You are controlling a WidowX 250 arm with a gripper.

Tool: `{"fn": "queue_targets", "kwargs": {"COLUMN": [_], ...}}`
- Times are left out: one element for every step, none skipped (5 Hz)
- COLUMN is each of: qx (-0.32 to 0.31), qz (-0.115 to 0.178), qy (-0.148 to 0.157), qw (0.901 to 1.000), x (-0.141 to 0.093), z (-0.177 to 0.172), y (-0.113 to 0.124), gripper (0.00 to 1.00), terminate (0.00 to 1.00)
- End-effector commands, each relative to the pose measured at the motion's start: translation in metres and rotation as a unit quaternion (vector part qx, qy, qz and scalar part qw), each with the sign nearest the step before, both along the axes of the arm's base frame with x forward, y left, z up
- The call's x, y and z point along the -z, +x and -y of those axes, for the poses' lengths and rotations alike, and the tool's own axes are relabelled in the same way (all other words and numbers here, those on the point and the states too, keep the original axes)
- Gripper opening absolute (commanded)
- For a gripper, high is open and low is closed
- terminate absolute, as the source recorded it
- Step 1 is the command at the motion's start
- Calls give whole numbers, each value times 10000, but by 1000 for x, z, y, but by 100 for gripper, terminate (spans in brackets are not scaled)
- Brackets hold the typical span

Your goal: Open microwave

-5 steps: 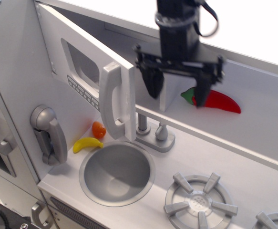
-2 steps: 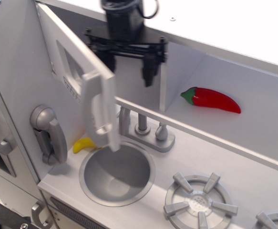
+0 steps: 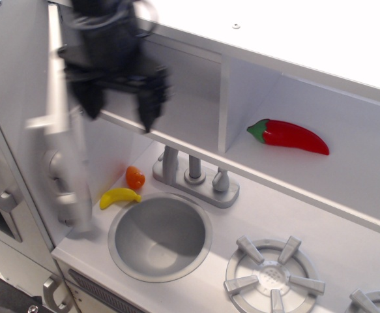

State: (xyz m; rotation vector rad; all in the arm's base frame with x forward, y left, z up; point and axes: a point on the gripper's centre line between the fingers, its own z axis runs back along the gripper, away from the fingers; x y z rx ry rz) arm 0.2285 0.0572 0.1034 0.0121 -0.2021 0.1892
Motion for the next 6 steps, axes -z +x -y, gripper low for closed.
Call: {"fn": "queue_targets", "kwargs": {"qx": [180,345,423,472,472,472], "qz": [390,459,537,575,575,575], "qy": [394,412,4,-180,-180,-180], "qw": [9983,9975,9977,9971,9971,9971], "x": [-10,-12,-39,-62,-62,-62], "z": [-27,-24,-5,2,2,2], "y": [-32,-40,-40,-38,-38,-38], "gripper": [100,100,100,100,100,100], "terminate": [0,0,0,0,0,100]}}
